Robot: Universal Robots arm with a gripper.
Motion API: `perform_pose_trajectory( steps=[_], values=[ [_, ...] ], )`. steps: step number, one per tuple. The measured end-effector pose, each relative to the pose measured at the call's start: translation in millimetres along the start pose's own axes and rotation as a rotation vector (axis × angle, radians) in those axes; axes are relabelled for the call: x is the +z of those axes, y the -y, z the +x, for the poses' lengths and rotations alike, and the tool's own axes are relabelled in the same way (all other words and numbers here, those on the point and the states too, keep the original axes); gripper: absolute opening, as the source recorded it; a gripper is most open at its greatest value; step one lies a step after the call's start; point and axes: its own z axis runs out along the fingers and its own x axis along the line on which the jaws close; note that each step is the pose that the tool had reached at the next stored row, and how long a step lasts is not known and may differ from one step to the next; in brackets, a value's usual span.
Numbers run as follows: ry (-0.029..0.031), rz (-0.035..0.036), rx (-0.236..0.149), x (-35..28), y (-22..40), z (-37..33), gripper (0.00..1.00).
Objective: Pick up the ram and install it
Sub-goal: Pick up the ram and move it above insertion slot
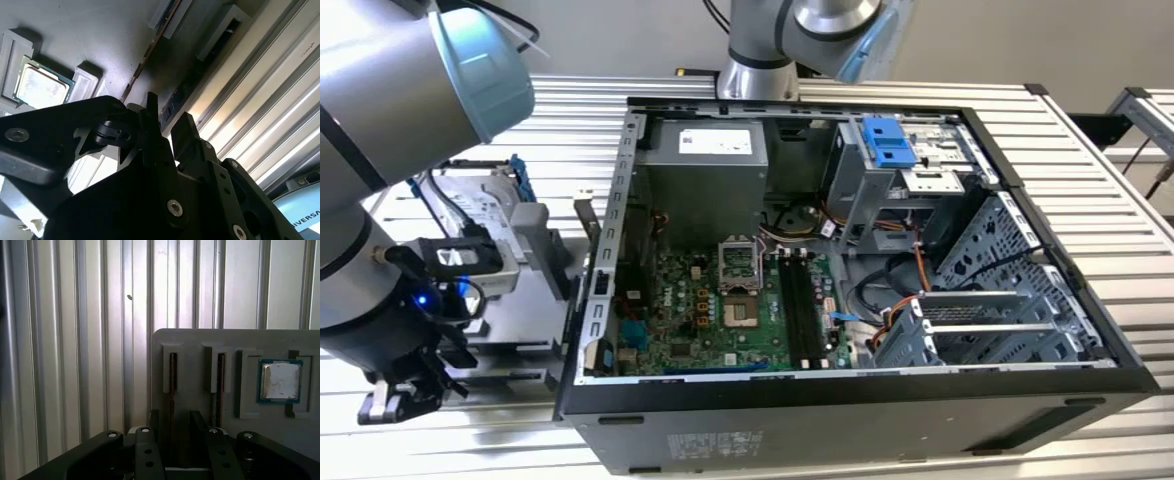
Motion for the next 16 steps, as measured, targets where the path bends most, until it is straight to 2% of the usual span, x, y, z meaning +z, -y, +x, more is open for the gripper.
perform_pose_trajectory(
  steps=[1,16],
  values=[
    [0.0001,0.0000,0.000,0.0,0.0,-0.1,0.00],
    [0.0000,0.0000,0.000,0.0,0.0,-1.6,0.00]
  ],
)
